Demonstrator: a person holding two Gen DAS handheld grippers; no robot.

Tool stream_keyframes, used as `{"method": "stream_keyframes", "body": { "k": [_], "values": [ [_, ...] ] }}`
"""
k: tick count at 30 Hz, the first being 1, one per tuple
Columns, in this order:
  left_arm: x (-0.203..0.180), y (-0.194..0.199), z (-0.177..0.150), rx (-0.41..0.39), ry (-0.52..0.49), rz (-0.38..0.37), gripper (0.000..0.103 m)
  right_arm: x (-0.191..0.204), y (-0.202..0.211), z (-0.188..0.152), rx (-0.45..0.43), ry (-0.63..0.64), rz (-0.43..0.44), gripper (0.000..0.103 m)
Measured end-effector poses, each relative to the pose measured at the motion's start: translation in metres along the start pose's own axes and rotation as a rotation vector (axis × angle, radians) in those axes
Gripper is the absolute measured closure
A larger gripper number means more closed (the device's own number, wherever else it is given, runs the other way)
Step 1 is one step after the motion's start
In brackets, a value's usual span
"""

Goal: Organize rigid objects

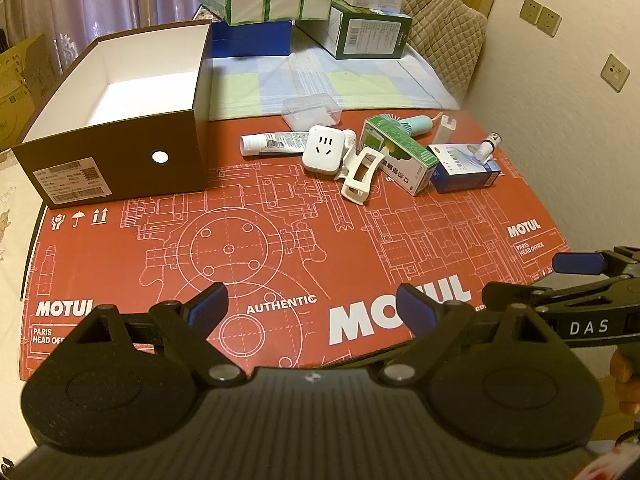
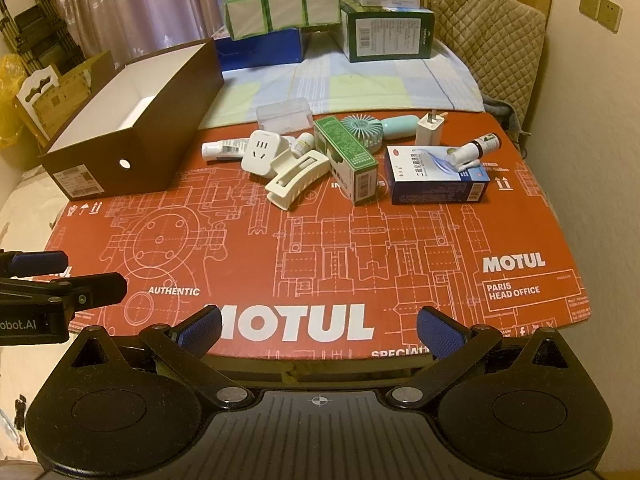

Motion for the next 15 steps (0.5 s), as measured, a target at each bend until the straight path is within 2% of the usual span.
{"method": "stream_keyframes", "body": {
  "k": [15],
  "values": [
    [-0.001,-0.017,0.008,0.039,0.003,-0.03,0.014,-0.008,-0.01,0.008,0.02,-0.008,-0.007,0.002]
  ]
}}
Point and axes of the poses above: each gripper's, at about its wrist camera, not at the fingertips, and y roughly against the way its jaws point, x to its left, z to its top, the point moved 1 cm from there along -y, roughly the way its jaws point, and after that the axes turned 2 degrees about -x, right-handed, at the moved point
